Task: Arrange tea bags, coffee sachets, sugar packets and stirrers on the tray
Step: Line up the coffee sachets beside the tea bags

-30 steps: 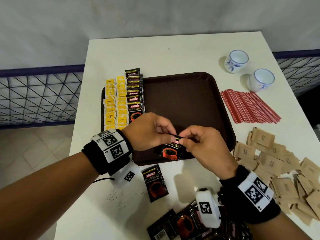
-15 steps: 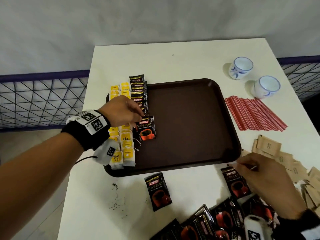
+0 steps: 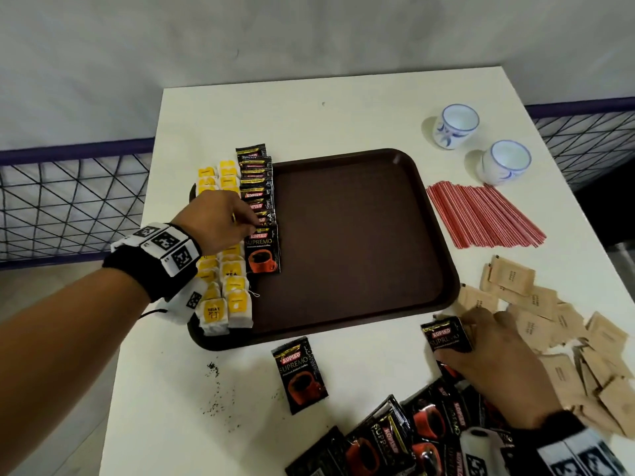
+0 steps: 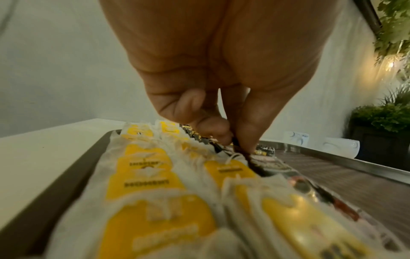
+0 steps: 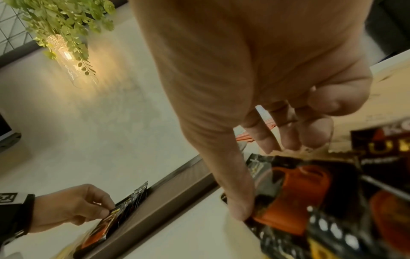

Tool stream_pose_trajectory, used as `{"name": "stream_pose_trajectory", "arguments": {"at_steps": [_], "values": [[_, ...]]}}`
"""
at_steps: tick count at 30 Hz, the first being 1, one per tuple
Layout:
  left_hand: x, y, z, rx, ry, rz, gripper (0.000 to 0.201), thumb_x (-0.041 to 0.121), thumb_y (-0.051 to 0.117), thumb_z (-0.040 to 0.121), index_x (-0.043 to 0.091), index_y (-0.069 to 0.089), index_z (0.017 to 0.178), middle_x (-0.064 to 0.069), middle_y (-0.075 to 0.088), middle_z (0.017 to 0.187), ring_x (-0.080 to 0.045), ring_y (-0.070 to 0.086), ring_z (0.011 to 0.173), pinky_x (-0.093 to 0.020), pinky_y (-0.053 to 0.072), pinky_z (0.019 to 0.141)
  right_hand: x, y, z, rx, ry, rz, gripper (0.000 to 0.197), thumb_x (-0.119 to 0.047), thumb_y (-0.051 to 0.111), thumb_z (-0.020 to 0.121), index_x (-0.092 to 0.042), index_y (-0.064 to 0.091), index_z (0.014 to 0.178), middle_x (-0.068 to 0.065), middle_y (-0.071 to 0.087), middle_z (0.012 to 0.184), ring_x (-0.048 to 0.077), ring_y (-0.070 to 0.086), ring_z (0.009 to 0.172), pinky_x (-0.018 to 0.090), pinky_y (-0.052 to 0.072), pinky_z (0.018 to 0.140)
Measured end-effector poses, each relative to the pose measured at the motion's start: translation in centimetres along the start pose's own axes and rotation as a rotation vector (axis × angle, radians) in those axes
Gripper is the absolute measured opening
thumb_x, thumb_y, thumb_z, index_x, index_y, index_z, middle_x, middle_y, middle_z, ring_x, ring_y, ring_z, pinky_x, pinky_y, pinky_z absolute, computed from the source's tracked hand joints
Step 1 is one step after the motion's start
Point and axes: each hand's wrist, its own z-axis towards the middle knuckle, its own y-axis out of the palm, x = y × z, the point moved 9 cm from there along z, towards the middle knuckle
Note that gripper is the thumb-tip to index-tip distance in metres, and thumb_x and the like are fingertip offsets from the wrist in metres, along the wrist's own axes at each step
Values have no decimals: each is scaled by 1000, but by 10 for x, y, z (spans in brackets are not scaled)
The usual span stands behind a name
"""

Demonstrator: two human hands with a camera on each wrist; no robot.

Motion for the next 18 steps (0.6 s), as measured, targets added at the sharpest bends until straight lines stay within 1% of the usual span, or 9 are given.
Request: {"name": "stream_pose_trajectory", "arguments": {"at_steps": [2, 4, 7, 10, 12, 14, 18], "values": [[0, -1, 0, 24, 37, 19, 9, 22, 74, 83, 30, 76, 87, 20, 53, 78, 3, 51, 69, -22, 37, 69, -1, 2, 0, -1, -1, 2, 54, -38, 83, 71, -21, 55, 114, -1, 42, 103, 23, 56, 85, 35, 48, 68], [1, -1, 1, 43, 70, 40, 9, 21, 74, 83, 28, 76, 90, 19, 51, 79, 2, 49, 68, -24, 38, 72, -2, 3, 1, -4, -14, -8, 53, -36, 83, 71, -21, 55, 113, 0, 42, 104, 25, 57, 88, 35, 48, 69], [0, 0, 3, 63, 89, 55, 10, 21, 74, 83, 28, 76, 90, 18, 49, 79, 0, 47, 67, -25, 38, 73, -5, 4, 1, 2, -38, -7, 50, -34, 82, 73, -21, 55, 114, 1, 44, 107, 26, 58, 93, 34, 47, 70], [-1, 0, 4, 71, 95, 77, 10, 22, 74, 83, 28, 76, 91, 14, 51, 82, -7, 48, 70, -26, 40, 74, -8, 3, 1, 37, -75, 13, 47, -30, 80, 78, -20, 56, 117, 1, 47, 108, 24, 57, 95, 33, 46, 70], [-1, -1, 5, 88, 98, 94, 10, 22, 74, 83, 27, 76, 92, 12, 53, 83, -9, 48, 72, -26, 39, 74, -10, 1, 0, 67, -95, 29, 43, -26, 78, 80, -18, 58, 118, 0, 50, 109, 22, 57, 97, 31, 44, 70], [-1, -2, 5, 100, 97, 97, 10, 22, 74, 83, 27, 76, 92, 11, 53, 83, -8, 48, 71, -26, 39, 74, -11, -2, 0, 98, -112, 52, 38, -20, 75, 82, -17, 60, 117, -1, 52, 110, 21, 57, 97, 30, 42, 71], [-1, 0, 5, 109, 105, 100, 11, 22, 75, 82, 28, 76, 90, 13, 54, 82, -1, 46, 66, -27, 40, 73, -13, -9, 1, 144, -141, 98, 29, -13, 73, 84, -18, 64, 112, -1, 52, 109, 16, 55, 86, 28, 41, 69]]}}
